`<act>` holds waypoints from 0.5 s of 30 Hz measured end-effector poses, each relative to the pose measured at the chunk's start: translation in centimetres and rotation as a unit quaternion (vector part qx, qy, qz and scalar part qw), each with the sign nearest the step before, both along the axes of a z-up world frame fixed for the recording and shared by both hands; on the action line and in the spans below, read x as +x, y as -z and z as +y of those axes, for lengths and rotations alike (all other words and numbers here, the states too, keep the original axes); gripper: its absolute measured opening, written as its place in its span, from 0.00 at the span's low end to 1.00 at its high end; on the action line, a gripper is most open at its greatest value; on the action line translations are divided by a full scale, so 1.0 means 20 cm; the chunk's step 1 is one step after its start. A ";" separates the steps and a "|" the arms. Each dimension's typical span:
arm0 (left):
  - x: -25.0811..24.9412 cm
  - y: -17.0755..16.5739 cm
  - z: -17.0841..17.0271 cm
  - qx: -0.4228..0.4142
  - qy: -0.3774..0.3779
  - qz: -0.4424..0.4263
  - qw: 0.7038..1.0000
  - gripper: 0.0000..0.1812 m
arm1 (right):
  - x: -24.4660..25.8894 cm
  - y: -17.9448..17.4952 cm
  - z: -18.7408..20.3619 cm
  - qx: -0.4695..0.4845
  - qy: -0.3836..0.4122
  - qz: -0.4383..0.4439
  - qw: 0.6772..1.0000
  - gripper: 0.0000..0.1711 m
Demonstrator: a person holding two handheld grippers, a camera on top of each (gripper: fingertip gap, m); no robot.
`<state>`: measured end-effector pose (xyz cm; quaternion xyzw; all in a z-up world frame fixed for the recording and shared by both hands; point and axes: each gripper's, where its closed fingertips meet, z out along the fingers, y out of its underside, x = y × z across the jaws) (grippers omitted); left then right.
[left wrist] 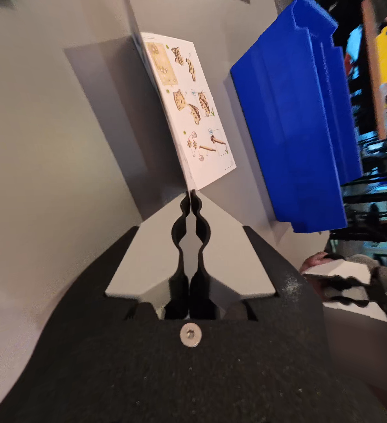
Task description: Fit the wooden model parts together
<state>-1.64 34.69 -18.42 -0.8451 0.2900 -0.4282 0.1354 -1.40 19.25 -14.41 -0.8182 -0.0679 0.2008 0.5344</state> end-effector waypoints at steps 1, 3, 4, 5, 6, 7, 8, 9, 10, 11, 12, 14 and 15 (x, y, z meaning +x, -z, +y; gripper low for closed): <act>-0.02 0.00 -0.01 -0.011 -0.005 -0.010 1.000 0.00 | 0.00 0.00 0.00 -0.001 0.001 -0.002 1.000 0.14; -0.06 -0.02 -0.07 -0.043 -0.010 -0.032 0.998 0.00 | 0.01 0.00 0.00 0.000 0.006 -0.007 1.000 0.14; -0.08 -0.02 -0.10 -0.060 -0.012 -0.041 0.997 0.00 | 0.01 0.01 0.01 0.001 0.008 -0.014 1.000 0.14; -0.10 -0.02 -0.14 -0.073 -0.014 -0.047 0.996 0.00 | 0.01 0.01 0.02 0.002 0.013 -0.023 1.000 0.15; -0.13 -0.02 -0.20 -0.086 -0.010 -0.053 0.995 0.00 | 0.02 0.01 0.04 0.005 0.020 -0.033 0.999 0.18; -0.15 -0.02 -0.26 -0.100 -0.003 -0.059 0.993 0.00 | 0.02 0.01 0.06 0.006 0.021 -0.041 0.999 0.19; -0.16 -0.01 -0.33 -0.113 0.003 -0.063 0.992 0.00 | 0.01 0.02 0.09 0.003 0.022 -0.045 0.999 0.20; -0.18 -0.01 -0.40 -0.125 0.009 -0.066 0.990 0.00 | 0.00 0.03 0.12 -0.005 0.018 -0.040 0.999 0.22; -0.20 -0.01 -0.46 -0.137 0.013 -0.071 0.988 0.00 | -0.01 0.04 0.15 -0.016 0.013 -0.034 0.999 0.25; -0.21 -0.01 -0.53 -0.151 0.016 -0.077 0.985 0.00 | -0.03 0.06 0.18 -0.031 0.003 -0.026 0.999 0.26; -0.23 -0.01 -0.59 -0.162 0.024 -0.080 0.983 0.00 | -0.06 0.09 0.20 -0.048 -0.012 -0.015 0.999 0.29; -0.28 0.02 -0.68 -0.167 0.033 -0.071 0.983 0.00 | -0.12 0.15 0.19 -0.081 -0.046 0.018 0.995 0.33; -0.31 0.03 -0.71 -0.162 0.033 -0.064 0.984 0.00 | -0.14 0.17 0.18 -0.093 -0.059 0.025 0.994 0.34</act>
